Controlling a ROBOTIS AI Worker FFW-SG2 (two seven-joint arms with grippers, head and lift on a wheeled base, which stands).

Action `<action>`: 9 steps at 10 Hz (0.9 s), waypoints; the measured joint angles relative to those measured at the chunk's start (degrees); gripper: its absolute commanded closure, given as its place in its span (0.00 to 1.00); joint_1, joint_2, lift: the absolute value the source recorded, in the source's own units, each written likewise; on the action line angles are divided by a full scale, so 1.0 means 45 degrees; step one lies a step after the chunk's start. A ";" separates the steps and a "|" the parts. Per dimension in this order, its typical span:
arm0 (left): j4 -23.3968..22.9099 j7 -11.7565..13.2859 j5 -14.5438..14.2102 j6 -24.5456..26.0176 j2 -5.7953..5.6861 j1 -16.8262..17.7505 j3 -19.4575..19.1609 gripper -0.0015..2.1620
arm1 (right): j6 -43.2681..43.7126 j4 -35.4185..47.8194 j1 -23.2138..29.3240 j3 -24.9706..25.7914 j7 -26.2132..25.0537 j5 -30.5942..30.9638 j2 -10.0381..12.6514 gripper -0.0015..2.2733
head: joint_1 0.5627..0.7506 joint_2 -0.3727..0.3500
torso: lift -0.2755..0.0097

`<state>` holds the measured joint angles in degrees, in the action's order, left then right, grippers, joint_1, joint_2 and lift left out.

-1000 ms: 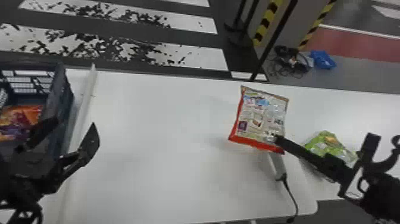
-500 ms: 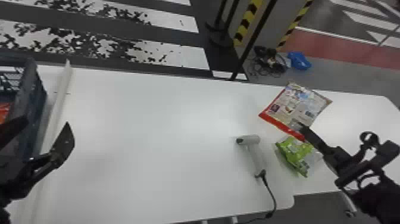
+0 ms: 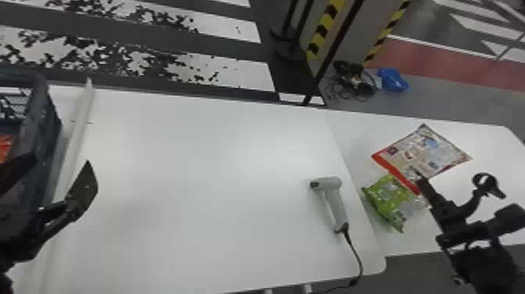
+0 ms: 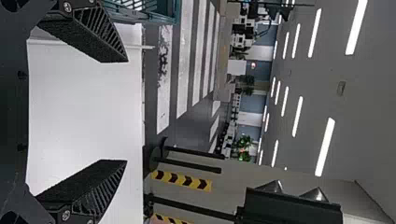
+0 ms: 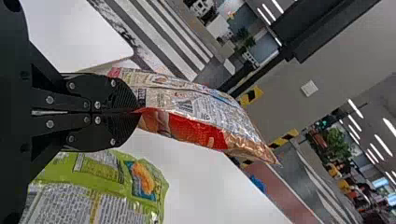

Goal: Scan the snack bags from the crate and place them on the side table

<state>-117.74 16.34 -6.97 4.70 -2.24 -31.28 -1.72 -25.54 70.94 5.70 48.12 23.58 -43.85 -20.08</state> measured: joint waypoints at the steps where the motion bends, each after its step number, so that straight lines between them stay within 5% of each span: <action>1: 0.0009 0.0000 -0.0010 0.0001 -0.0007 0.0001 -0.0007 0.05 | 0.0305 -0.0359 -0.0103 -0.0164 -0.0488 -0.0016 -0.0073 0.48 | 0.70 0.03 | 0.63; 2: 0.0008 0.0001 -0.0019 0.0001 -0.0009 0.0009 -0.0012 0.05 | 0.0520 -0.0542 -0.0127 -0.0291 -0.0715 -0.0040 -0.0098 0.06 | 0.70 0.03 | 0.63; 3: 0.0003 0.0001 -0.0030 0.0000 -0.0008 0.0015 -0.0011 0.05 | 0.0594 -0.0614 -0.0134 -0.0356 -0.0988 -0.0168 -0.0096 0.00 | 0.70 0.03 | 0.63; 7: -0.0038 0.0020 -0.0034 -0.0008 0.0035 -0.0023 0.0011 0.05 | 0.1255 -0.0040 0.0371 -0.0263 -0.1419 -0.0868 0.0141 0.03 | 0.70 0.03 | 0.63; 9: -0.0118 0.0038 -0.0034 -0.0006 0.0068 -0.0061 0.0012 0.05 | 0.1754 0.1885 0.1445 -0.0316 -0.1302 -0.1158 0.0964 0.03 | 0.70 0.03 | 0.63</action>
<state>-118.27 16.51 -7.12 4.67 -1.93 -31.55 -1.67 -17.65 79.43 12.20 46.70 17.72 -49.05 -15.74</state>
